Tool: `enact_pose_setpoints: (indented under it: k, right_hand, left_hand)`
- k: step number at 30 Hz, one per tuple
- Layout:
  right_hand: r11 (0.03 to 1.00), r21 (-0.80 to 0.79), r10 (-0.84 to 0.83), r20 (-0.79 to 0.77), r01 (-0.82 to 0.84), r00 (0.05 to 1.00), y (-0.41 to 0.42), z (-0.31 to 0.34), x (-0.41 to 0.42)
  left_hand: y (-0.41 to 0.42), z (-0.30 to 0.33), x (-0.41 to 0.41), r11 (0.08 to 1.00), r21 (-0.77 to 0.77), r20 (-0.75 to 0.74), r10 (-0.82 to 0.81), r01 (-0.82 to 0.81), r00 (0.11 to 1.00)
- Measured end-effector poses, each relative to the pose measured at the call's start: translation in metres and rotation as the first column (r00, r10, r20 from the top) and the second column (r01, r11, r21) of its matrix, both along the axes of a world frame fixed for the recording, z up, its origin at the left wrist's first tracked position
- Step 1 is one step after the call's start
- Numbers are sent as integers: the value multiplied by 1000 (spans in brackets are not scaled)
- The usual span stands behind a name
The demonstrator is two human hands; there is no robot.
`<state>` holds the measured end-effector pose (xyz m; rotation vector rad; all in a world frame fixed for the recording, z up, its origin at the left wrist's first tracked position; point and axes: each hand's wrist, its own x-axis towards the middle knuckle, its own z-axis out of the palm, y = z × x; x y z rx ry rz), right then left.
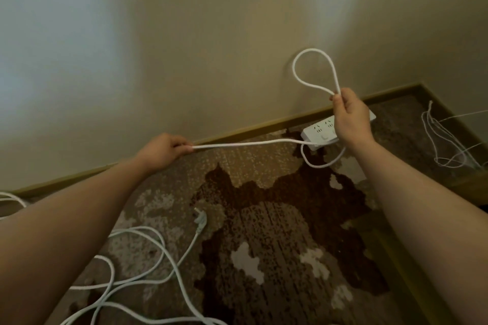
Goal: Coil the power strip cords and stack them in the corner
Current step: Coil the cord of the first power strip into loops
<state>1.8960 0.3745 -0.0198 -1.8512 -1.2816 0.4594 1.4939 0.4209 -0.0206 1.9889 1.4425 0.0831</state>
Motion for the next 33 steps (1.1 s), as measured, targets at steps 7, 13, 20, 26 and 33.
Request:
enact_pose_setpoints:
  k: [7,13,20,26,33]
  right_hand:
    - [984,-55,168,-72,-172,983,1,5,-52]
    - [939,-81,262,-463,-334,847,11,24,-81]
    - [893,-163,250,-598,-421,761,-3,10,-94]
    - [895,-174,275,-510,-412,815,0,4,-95]
    - [924,-203,251,-320,-325,914,-2,0,-71]
  left_hand:
    - [-25,30,101,935,80,84,-350,344,933]
    - [-37,33,150,948,214,123,-264,234,957]
    - [-35,30,149,982,186,218,-14,-28,976]
    - [-36,26,146,984,178,206,-27,-11,978]
    - [-25,13,92,993,62,111,-110,104,988]
